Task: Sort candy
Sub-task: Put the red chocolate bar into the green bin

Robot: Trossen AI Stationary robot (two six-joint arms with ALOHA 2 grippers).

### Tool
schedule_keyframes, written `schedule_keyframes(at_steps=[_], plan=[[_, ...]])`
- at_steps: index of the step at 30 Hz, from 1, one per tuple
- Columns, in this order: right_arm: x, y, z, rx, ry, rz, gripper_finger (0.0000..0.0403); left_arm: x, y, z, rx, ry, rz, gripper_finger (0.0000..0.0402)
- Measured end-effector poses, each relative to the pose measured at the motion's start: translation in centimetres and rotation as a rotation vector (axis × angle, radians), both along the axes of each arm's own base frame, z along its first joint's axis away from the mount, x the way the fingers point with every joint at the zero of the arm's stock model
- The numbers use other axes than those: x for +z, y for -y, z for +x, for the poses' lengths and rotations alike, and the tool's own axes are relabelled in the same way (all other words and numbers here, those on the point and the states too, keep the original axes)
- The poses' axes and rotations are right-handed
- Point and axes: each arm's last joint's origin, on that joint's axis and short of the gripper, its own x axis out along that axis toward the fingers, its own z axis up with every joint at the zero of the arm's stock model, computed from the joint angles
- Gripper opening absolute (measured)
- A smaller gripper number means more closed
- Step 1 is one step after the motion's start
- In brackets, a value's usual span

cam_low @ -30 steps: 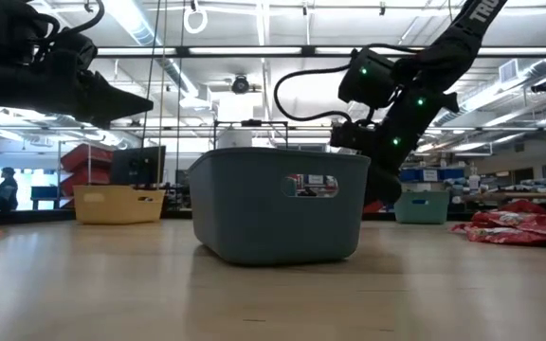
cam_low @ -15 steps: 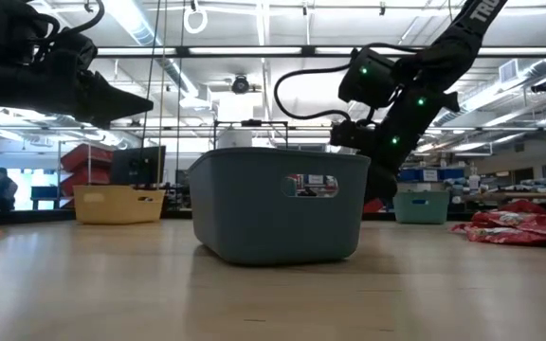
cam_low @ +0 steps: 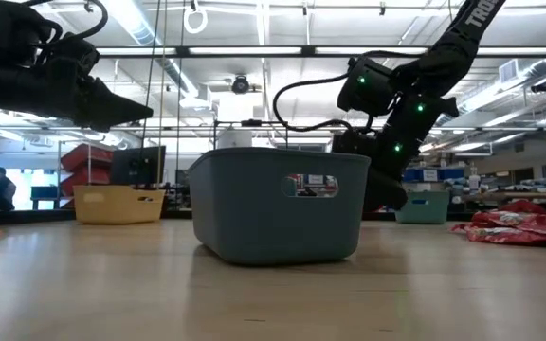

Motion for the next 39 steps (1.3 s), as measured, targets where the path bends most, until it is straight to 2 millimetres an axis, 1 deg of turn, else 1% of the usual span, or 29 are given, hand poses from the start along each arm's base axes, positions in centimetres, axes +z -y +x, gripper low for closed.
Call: schedule_keyframes(at_steps=[5, 6, 10, 14, 16, 19, 23, 25, 27, 30, 32, 35, 39], plan=[[-0.1, 0.2, 0.1, -0.005, -0.014, -0.053, 0.0012, 0.0, 0.0, 0.0, 0.0, 0.001, 0.0, 0.0012], [-0.1, 0.2, 0.1, -0.005, -0.016, -0.058, 0.0006, 0.0, 0.0, 0.0, 0.0, 0.001, 0.0, 0.0012], [-0.1, 0.2, 0.1, -0.005, -0.017, -0.059, 0.0002, 0.0, 0.0, 0.0, 0.0, 0.001, 0.0, 0.0012], [0.5, 0.1, 0.0, 0.002, -0.013, -0.031, 0.0, 0.0, 0.0, 0.0, 0.0, 0.002, 0.0, 0.0012], [1.2, 0.0, 0.1, 0.001, -0.01, -0.024, 0.0, 0.0, 0.0, 0.0, 0.0, 0.003, 0.001, 0.0012], [2.9, 0.1, 0.6, -0.012, 0.028, -0.022, 0.0, 0.0, 0.0, 0.0, 0.0, 0.003, 0.0, 0.0012], [4.7, 0.1, 0.7, -0.035, 0.054, -0.01, 0.0, 0.0, 0.0, 0.0, 0.0, 0.004, -0.001, 0.0012], [5.8, 0.2, 0.7, -0.085, 0.114, 0.012, 0.0, 0.0, 0.0, 0.0, 0.0, 0.004, -0.001, 0.0012], [6.5, 0.7, 0.6, -0.168, 0.188, 0.106, 0.0001, 0.0, 0.0, 0.0, 0.0, 0.005, -0.003, 0.0012], [6.5, 2.0, 0.2, -0.335, 0.275, 0.281, 0.0013, 0.0, 0.0, 0.0, 0.0, 0.011, -0.02, 0.0012], [6.2, 2.5, 0.2, -0.422, 0.308, 0.346, 0.0031, 0.0, 0.0, 0.0, 0.001, 0.014, -0.032, 0.0012], [5.1, 3.1, 0.4, -0.515, 0.313, 0.381, 0.0072, 0.0, 0.0, 0.0, 0.002, 0.014, -0.034, 0.0012], [3.5, 3.9, 0.8, -0.626, 0.33, 0.386, 0.0139, 0.0, 0.0, 0.0, 0.002, 0.014, -0.034, 0.0012]])
